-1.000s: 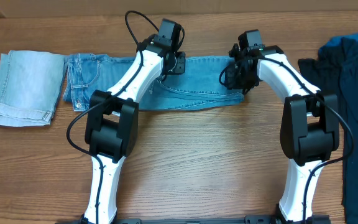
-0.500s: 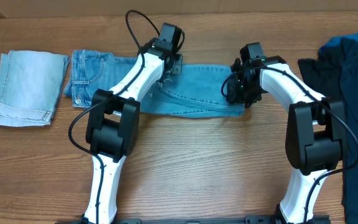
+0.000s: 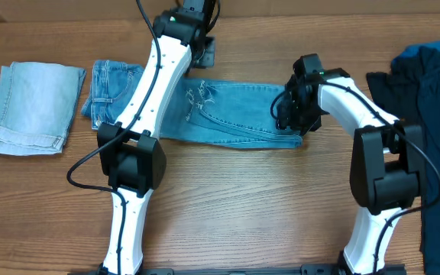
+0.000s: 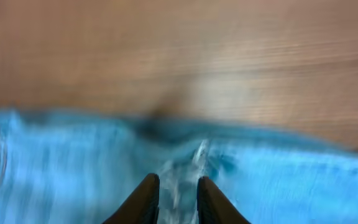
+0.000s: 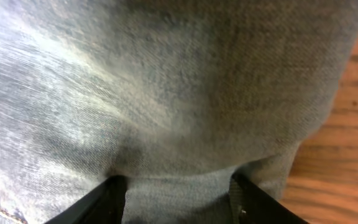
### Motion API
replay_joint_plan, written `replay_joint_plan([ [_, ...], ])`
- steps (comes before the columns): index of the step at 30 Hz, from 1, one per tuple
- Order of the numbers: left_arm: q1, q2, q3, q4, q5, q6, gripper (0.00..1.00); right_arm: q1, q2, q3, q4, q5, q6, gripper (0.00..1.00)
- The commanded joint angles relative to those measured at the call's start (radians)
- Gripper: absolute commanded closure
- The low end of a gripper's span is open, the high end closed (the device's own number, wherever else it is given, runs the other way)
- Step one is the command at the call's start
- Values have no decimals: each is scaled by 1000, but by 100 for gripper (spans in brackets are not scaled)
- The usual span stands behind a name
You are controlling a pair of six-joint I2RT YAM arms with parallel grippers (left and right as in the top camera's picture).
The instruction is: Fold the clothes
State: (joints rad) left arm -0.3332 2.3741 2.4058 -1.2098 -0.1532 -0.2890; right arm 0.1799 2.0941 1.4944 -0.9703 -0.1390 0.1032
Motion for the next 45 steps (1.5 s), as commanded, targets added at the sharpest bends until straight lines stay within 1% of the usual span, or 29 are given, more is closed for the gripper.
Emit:
replay_joint_plan([
  [1, 89, 3, 40, -102, 50, -106, 73, -17, 45, 154, -102, 73, -2, 41],
  [2, 113, 3, 36, -116, 50, -120, 71, -18, 45, 182, -116, 74, -2, 41],
  [5, 198, 6, 23, -150, 49, -131, 71, -25, 45, 253, -135, 74, -2, 38],
  [10, 319, 16, 3, -140, 32, -130, 71, -33, 45, 253, -139, 74, -1, 37],
  [14, 380, 64, 3, -103, -11, -129, 70, -47, 45, 253, -135, 78, -1, 34],
  [17, 391, 125, 3, -67, -15, -110, 66, -71, 45, 252, -136, 78, -1, 33],
  [20, 406, 218, 3, -12, -40, -96, 66, -99, 45, 252, -136, 78, -2, 33],
  [23, 424, 256, 3, 8, -93, -92, 67, -122, 45, 247, -114, 78, -2, 32],
  [24, 432, 255, 3, 11, -86, -93, 66, -130, 45, 244, -101, 72, -2, 32],
  [25, 436, 245, 10, 11, -69, -92, 65, -137, 45, 238, -89, 55, -2, 29],
  [26, 437, 234, 22, 10, -53, -92, 64, -142, 45, 229, -75, 31, -2, 28],
  [29, 433, 179, 57, 10, -13, -56, 62, -145, 51, 225, -57, -53, -2, 28],
  [33, 413, 103, 80, 11, 41, -47, 59, -145, 55, 225, -52, -66, -2, 28],
  [35, 403, 79, 80, 2, 43, -47, 57, -146, 60, 218, -52, -120, -53, 28],
  [37, 390, 65, 80, -21, 43, -46, 53, -156, 60, 190, -51, -176, -85, 28],
  [39, 382, 64, 80, -32, 48, -33, 45, -169, 60, 160, -35, -196, -99, 28],
  [41, 373, 64, 80, -44, 76, -5, 33, -186, 60, 114, -8, -239, -143, 28],
  [44, 368, 64, 80, -64, 185, 60, 29, -211, 60, 43, 45, -303, -201, 28],
  [45, 366, 64, 80, -77, 215, 74, 29, -222, 60, -2, 91, -347, -234, 24],
])
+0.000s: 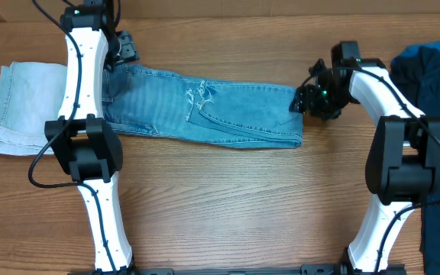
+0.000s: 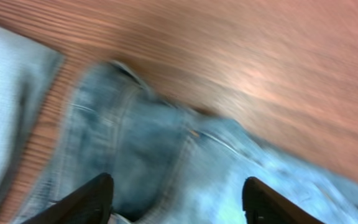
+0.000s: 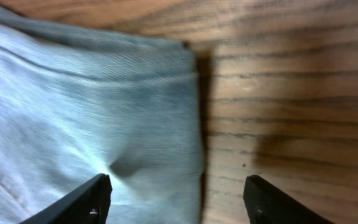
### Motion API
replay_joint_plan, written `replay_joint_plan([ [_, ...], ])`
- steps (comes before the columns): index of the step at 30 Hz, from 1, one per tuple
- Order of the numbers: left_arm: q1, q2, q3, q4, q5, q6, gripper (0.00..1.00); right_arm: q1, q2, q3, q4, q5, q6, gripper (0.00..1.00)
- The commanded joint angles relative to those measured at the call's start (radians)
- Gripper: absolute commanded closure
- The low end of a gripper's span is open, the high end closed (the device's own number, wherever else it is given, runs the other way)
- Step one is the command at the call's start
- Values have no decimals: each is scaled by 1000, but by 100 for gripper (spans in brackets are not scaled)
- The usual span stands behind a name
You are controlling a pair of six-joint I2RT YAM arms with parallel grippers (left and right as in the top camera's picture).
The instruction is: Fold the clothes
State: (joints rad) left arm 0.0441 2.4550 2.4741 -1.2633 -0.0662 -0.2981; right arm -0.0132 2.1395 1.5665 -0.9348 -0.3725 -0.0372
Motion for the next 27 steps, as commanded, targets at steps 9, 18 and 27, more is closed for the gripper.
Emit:
replay_joint_plan([
  [9, -11, -17, 12, -74, 130, 83, 28, -45, 15, -282, 256, -485, -205, 17],
  [18, -12, -17, 12, -79, 130, 83, 34, -50, 15, -290, 284, -642, -252, 57],
  [27, -12, -17, 12, -79, 130, 85, 34, -68, 15, -290, 356, -710, -225, 58],
])
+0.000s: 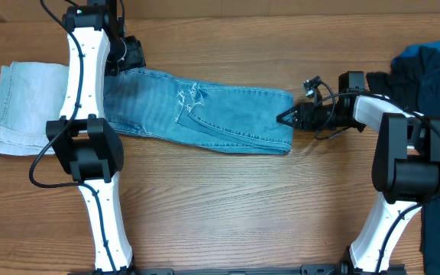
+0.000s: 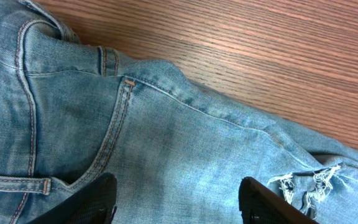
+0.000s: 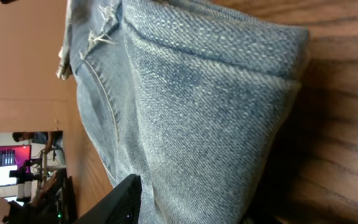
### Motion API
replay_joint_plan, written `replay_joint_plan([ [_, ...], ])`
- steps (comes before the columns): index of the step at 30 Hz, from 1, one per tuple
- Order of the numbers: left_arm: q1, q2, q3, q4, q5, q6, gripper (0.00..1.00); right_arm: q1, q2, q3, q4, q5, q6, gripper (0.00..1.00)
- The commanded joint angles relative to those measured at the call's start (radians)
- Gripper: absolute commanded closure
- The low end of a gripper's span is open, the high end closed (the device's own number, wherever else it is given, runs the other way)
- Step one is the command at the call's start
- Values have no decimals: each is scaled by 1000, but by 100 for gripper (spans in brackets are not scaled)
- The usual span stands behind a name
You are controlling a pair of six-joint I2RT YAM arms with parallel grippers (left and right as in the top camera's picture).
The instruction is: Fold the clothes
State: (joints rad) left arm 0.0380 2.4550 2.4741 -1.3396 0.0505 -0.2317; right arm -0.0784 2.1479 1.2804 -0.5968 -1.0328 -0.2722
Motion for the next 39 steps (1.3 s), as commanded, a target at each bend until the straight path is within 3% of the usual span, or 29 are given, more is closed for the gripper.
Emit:
replay_joint_plan([
  [1, -6, -17, 12, -2, 14, 19, 34, -3, 7, -4, 29, -50, 14, 58],
  [3, -6, -17, 12, -2, 13, 19, 34, -3, 7, -4, 55, -48, 40, 58],
  [4, -6, -17, 12, -3, 14, 19, 35, -3, 7, -4, 73, -44, 64, 63],
  [6, -6, -17, 13, -2, 15, 18, 37, -3, 7, -4, 122, -41, 122, 96],
  [11, -10, -47, 60, -11, 81, 18, 43, -97, 6, 30, 151, -6, 248, 96],
  [14, -32, -102, 85, 5, 81, 26, 42, -210, 6, 96, 23, 66, 243, 96],
  [18, -58, -182, 87, 10, 80, 26, 38, -294, 6, 254, -224, 282, 128, 96],
  [20, -64, -213, 87, 10, 80, 26, 37, -295, 6, 371, -364, 404, 71, 96],
  [25, -66, -234, 87, 7, 74, 26, 35, -294, 6, 617, -596, 435, -48, 96],
  [31, -66, -233, 87, 6, 44, 49, 35, -257, 6, 845, -773, 533, -81, 96],
  [39, -65, -233, 87, 6, 36, 76, 33, -111, 6, 1031, -884, 686, -68, 96],
])
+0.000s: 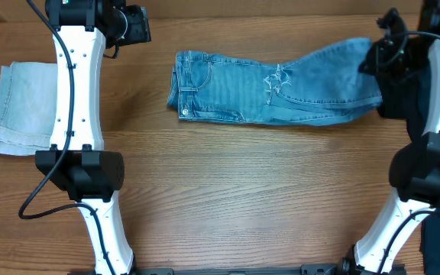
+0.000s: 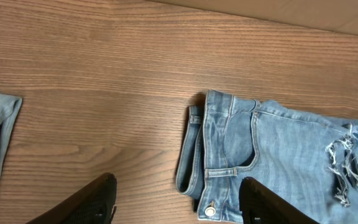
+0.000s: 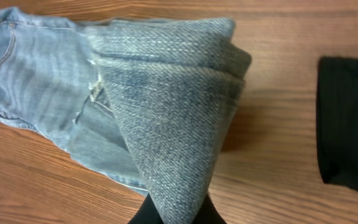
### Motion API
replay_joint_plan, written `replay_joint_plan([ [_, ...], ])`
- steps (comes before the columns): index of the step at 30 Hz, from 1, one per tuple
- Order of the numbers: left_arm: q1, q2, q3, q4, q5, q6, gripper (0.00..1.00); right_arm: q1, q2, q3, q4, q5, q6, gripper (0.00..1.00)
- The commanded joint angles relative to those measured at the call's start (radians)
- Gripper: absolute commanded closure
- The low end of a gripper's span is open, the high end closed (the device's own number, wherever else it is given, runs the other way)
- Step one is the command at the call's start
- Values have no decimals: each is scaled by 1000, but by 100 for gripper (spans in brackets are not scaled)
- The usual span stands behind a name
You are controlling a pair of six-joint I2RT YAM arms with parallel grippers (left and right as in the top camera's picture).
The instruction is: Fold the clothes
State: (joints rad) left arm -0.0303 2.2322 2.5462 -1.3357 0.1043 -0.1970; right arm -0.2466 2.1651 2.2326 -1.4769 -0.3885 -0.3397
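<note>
A pair of blue jeans (image 1: 266, 95) lies folded lengthwise across the table's far middle, waistband (image 2: 219, 162) to the left. My right gripper (image 1: 374, 59) is shut on the leg hems (image 3: 179, 124) and holds them lifted above the table at the far right. My left gripper (image 1: 137, 24) hangs open above bare wood, left of the waistband, with nothing between its fingers (image 2: 92, 202). A folded pale-blue denim piece (image 1: 33, 108) lies at the far left.
Dark navy and blue clothes (image 1: 426, 76) are piled along the right edge, and a black corner of them (image 3: 348, 124) shows in the right wrist view. The wooden table (image 1: 228, 198) stretches toward the front edge.
The jeans have shifted right, away from the pale folded piece. My right gripper now grips the leg hems and holds them raised. My left gripper has lifted off the waistband and stands open.
At first both grippers were on the jeans, the left near the middle and the right at the leg end. Then the left was open at the waistband and the right beside the hems. Now the right holds the hems raised and the jeans lie further right.
</note>
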Motion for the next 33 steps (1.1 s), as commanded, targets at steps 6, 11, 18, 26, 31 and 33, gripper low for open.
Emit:
replay_joint_plan([
  [6, -8, -9, 15, 2, 77, 40, 51, 177, -11, 134, 14, 82, 82, 96],
  [11, -49, 20, 14, 8, 110, 40, 96, 238, -11, 137, 51, 81, 261, 96],
  [18, -89, 108, 14, 19, 441, 32, 96, 285, -11, 138, 56, 74, 315, 96],
  [26, -345, 267, 14, 72, 454, -8, 96, 286, -11, 138, 64, 74, 341, 96],
  [31, -460, 300, 14, 169, 267, -134, 96, 286, -11, 138, 64, 74, 341, 96],
  [33, -485, 316, 14, 178, 266, -165, 96, 286, -11, 138, 64, 74, 340, 96],
])
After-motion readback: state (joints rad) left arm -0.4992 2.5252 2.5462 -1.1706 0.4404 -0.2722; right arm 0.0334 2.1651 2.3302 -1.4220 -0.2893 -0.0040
